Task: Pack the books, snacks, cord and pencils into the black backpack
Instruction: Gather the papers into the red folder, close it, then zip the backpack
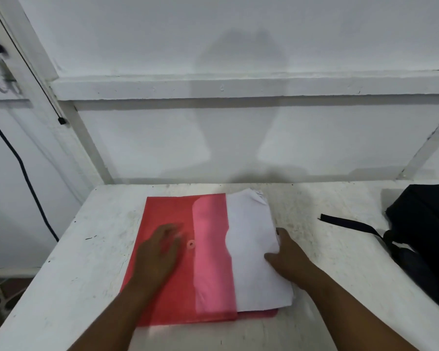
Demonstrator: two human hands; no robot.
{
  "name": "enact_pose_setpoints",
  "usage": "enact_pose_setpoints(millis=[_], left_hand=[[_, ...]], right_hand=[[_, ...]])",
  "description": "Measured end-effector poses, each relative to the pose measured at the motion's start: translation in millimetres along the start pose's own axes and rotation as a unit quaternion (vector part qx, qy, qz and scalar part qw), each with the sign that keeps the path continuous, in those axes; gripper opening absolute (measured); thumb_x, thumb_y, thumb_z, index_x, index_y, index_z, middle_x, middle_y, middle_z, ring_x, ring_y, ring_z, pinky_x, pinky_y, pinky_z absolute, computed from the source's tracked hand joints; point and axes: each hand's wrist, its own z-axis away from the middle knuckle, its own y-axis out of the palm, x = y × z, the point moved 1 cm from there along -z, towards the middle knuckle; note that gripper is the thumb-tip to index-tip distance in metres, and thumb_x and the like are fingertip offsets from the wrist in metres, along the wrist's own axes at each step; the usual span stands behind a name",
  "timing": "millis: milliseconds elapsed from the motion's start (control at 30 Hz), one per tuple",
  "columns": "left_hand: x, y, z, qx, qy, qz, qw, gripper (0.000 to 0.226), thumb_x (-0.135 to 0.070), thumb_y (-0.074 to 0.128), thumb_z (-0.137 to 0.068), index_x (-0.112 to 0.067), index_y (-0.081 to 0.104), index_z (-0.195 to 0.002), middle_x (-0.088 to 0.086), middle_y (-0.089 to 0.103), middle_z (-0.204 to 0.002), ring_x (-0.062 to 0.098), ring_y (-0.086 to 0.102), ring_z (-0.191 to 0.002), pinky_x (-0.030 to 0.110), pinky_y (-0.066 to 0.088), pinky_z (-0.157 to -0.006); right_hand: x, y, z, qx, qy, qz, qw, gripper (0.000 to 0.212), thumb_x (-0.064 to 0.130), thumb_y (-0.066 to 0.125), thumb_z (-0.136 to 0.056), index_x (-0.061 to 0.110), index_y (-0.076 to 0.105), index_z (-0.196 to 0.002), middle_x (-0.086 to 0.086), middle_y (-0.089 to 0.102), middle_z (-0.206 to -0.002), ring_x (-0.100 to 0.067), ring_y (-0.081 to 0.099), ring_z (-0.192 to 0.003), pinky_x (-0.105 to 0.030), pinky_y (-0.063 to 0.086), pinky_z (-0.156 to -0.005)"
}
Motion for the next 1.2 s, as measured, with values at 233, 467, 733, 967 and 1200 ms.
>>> enact_pose_setpoints(millis=[233, 467, 733, 967, 1200], left_hand=[[102.5, -41.2, 8.0, 0.082, -0.066, -0.288, 0.952, 0.094, -0.081, 0.014, -0.081, -0.029, 0.025, -0.157, -0.003, 0.022, -0.165, 0.023, 0.007, -0.155, 0.049, 0.003, -0.124], [100.3, -40.6, 7.5, 0.064, -0.054, -0.239, 0.967, 0.083, -0.074, 0.012, -0.088, -0.03, 0.025, -0.157, -0.008, 0.025, -0.164, 0.016, 0.005, -0.155, 0.044, -0.003, -0.125], [104.8, -40.8, 7.0, 0.064, -0.045, -0.229, 0.97, 0.08, -0.072, 0.012, -0.089, -0.032, 0.025, -0.157, -0.008, 0.024, -0.164, 0.015, 0.003, -0.155, 0.043, -0.005, -0.125], [108.2, -40.7, 6.7, 0.066, -0.028, -0.244, 0.967, 0.08, -0.071, 0.014, -0.09, -0.028, 0.025, -0.157, -0.006, 0.026, -0.164, 0.018, 0.005, -0.155, 0.047, -0.003, -0.125], [108.6, -38.8, 5.8, 0.067, -0.03, -0.245, 0.967, 0.085, -0.079, 0.019, -0.086, -0.03, 0.025, -0.156, -0.008, 0.026, -0.164, 0.015, 0.006, -0.155, 0.047, -0.004, -0.124]], right_hand=[[10.1, 6.3, -1.5, -0.021, -0.017, 0.001, 1.0, 0.064, 0.011, 0.062, -0.087, 0.022, 0.035, -0.145, 0.006, 0.054, -0.12, -0.01, 0.051, -0.101, -0.024, 0.04, -0.083], [34.8, 56.6, 2.2, -0.006, -0.085, -0.005, 0.996, 0.069, 0.013, 0.066, -0.09, 0.024, 0.034, -0.15, 0.009, 0.05, -0.14, -0.009, 0.049, -0.12, -0.02, 0.039, -0.094], [35.1, 45.2, -14.4, 0.064, -0.087, 0.062, 0.992, 0.021, 0.019, 0.05, -0.1, 0.027, 0.066, -0.112, 0.008, 0.071, -0.094, -0.006, 0.065, -0.081, -0.02, 0.05, -0.068], [43.4, 64.1, -16.6, -0.074, -0.127, 0.16, 0.976, 0.049, 0.007, 0.066, -0.083, 0.023, 0.029, -0.055, 0.009, 0.033, -0.053, -0.007, 0.033, -0.052, -0.024, 0.03, -0.054], [42.3, 69.3, -28.6, 0.036, -0.177, 0.209, 0.961, 0.02, 0.008, 0.056, -0.09, 0.013, 0.07, -0.102, 0.0, 0.063, -0.093, -0.015, 0.054, -0.088, -0.022, 0.033, -0.074]])
